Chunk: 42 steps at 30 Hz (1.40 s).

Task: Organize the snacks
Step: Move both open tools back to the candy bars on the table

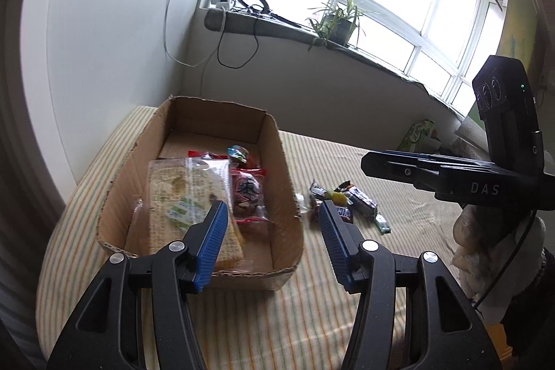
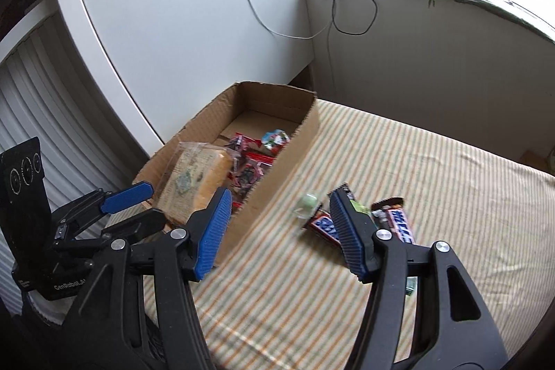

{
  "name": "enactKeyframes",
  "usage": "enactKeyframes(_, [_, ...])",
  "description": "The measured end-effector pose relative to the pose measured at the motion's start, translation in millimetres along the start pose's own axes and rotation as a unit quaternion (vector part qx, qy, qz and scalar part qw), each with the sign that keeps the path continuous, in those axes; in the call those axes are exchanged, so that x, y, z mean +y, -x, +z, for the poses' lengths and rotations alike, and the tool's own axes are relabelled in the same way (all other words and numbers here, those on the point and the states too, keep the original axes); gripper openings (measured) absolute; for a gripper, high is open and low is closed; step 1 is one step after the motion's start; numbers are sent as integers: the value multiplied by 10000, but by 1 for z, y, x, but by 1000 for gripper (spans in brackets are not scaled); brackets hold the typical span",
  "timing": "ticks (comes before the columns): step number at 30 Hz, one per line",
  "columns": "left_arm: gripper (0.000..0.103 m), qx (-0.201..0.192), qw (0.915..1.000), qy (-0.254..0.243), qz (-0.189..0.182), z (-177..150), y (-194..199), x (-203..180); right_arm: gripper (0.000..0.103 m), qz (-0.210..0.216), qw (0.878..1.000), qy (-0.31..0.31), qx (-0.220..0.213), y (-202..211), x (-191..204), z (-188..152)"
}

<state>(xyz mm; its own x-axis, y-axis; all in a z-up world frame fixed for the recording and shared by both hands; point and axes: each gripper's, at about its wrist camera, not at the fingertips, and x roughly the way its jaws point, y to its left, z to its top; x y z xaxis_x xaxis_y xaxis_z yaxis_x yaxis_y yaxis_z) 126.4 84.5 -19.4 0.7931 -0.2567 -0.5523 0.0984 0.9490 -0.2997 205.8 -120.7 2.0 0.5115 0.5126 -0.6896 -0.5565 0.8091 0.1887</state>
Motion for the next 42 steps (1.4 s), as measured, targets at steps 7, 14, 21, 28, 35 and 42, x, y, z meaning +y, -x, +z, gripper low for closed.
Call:
enactKeyframes(7, [54,173,9992,-187,-306,-7,-17,-38,62,-462,9986,-240,108,13,-58,-22])
enactKeyframes(14, [54,553,9964,-353,-544,-21,-41,-73,62,-542,9959,-617,379,4,-106,-46])
enactKeyframes(21, [54,969,9940,-217,-468,-30,-76,-89,62,-430,9955,-633,560,-18,-121,-57])
enactKeyframes(28, [54,1207,9923,157,-234,-28,-110,-84,56,-231,9963,-478,682,-40,-125,-47])
enactKeyframes(35, [54,1219,9907,602,-8,-21,-134,-67,52,-87,9954,-427,852,-64,-129,-42])
enactKeyframes(42, [54,1189,9913,533,177,-15,-154,-71,52,-99,9956,-334,870,-77,-129,-37])
